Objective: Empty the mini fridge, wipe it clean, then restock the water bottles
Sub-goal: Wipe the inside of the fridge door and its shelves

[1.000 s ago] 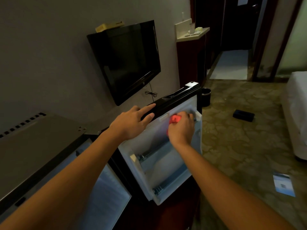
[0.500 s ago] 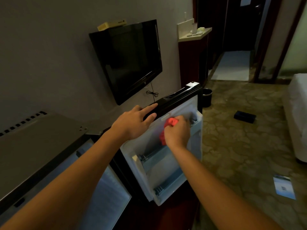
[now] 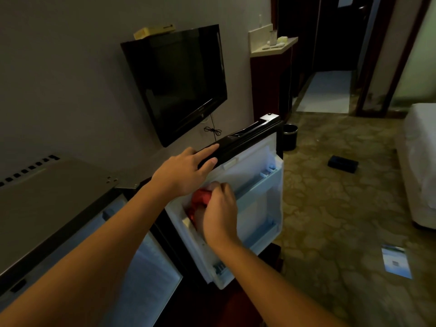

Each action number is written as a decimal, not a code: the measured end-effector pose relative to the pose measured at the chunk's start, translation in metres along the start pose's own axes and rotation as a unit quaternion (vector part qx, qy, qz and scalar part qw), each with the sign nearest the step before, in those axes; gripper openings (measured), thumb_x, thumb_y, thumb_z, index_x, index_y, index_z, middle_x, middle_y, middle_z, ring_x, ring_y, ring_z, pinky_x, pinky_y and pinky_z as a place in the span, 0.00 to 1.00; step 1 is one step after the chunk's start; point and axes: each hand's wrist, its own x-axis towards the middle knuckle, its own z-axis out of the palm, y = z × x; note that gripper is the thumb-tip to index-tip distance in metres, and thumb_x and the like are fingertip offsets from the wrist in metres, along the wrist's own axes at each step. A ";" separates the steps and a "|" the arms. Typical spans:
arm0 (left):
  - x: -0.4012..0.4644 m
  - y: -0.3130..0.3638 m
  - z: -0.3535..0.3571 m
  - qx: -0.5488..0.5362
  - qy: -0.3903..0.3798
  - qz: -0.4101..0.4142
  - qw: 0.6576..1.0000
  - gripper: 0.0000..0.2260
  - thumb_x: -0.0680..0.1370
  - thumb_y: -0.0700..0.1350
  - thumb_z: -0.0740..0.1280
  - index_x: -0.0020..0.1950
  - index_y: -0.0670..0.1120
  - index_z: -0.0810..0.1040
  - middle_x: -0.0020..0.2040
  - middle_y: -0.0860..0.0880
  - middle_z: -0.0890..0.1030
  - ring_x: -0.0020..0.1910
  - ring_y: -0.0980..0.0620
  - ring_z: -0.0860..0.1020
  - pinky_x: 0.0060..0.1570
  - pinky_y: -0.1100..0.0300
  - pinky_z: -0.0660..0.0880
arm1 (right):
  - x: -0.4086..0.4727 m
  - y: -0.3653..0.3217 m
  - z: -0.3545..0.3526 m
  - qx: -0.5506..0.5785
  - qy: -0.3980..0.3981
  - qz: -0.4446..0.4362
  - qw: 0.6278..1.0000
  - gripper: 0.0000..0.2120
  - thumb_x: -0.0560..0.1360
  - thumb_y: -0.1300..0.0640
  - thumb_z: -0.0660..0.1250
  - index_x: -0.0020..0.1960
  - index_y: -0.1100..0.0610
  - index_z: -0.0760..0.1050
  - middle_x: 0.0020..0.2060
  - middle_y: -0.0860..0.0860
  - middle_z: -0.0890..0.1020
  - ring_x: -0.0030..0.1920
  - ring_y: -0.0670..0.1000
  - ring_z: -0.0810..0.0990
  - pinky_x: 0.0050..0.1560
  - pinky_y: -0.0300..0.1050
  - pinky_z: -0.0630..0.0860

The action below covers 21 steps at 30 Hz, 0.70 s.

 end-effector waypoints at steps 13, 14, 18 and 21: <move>-0.001 0.000 -0.002 0.006 -0.012 0.004 1.000 0.23 0.82 0.64 0.46 0.78 0.68 0.50 0.66 0.48 0.71 0.57 0.48 0.75 0.55 0.53 0.71 | 0.051 0.033 -0.040 -0.128 0.065 -0.011 0.990 0.20 0.72 0.59 0.71 0.62 0.57 0.71 0.59 0.55 0.72 0.60 0.56 0.73 0.58 0.48 0.77; -0.001 0.001 -0.002 0.006 -0.012 0.003 1.000 0.23 0.82 0.64 0.46 0.78 0.68 0.50 0.66 0.48 0.70 0.57 0.48 0.75 0.55 0.54 0.70 | 0.057 0.037 -0.043 -0.136 0.082 -0.009 0.987 0.19 0.72 0.59 0.70 0.61 0.57 0.71 0.59 0.55 0.73 0.60 0.56 0.74 0.57 0.48 0.77; 0.000 0.000 -0.001 0.005 -0.013 0.002 1.000 0.23 0.82 0.64 0.46 0.78 0.69 0.50 0.66 0.48 0.70 0.57 0.48 0.74 0.53 0.56 0.69 | 0.080 0.047 -0.058 -0.167 0.110 0.023 0.979 0.19 0.73 0.59 0.70 0.63 0.58 0.71 0.66 0.56 0.70 0.65 0.58 0.71 0.60 0.49 0.75; 0.001 -0.002 -0.001 0.003 -0.012 -0.001 1.000 0.23 0.82 0.65 0.46 0.78 0.69 0.50 0.67 0.48 0.70 0.59 0.47 0.74 0.55 0.55 0.69 | 0.092 0.050 -0.063 -0.160 0.112 0.033 0.980 0.15 0.75 0.60 0.68 0.60 0.59 0.72 0.67 0.57 0.70 0.65 0.59 0.70 0.61 0.52 0.76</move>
